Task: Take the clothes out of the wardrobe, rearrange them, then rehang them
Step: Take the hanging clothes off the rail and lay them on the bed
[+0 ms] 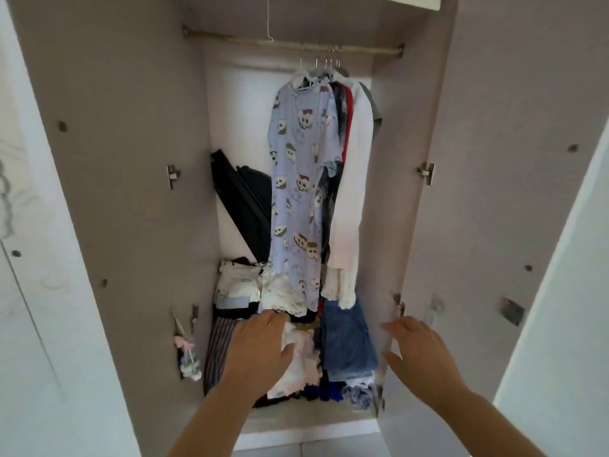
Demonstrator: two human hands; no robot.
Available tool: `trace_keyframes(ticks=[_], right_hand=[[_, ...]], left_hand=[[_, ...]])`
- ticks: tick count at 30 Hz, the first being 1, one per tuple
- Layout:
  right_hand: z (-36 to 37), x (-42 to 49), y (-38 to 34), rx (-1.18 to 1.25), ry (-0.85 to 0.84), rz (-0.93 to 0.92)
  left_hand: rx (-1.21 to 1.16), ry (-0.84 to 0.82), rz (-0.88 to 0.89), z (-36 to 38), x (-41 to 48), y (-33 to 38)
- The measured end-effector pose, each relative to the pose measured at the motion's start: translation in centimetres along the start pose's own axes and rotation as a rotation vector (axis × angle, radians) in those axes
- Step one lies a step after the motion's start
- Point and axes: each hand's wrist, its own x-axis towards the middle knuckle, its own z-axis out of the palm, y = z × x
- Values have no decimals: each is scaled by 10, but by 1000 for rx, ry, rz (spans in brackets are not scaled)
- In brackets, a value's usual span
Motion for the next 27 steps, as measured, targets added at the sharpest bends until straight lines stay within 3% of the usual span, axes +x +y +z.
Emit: trace_keyframes(ticks=[9, 18, 27], right_hand=[[-2, 199, -2, 36, 129, -137], [-26, 369, -20, 51, 385, -295], [-64, 550, -32, 21, 647, -569]], left_hand=[[-8, 89, -27, 14, 175, -53], [37, 205, -23, 11, 323, -96], [131, 377, -55, 0, 474, -125]])
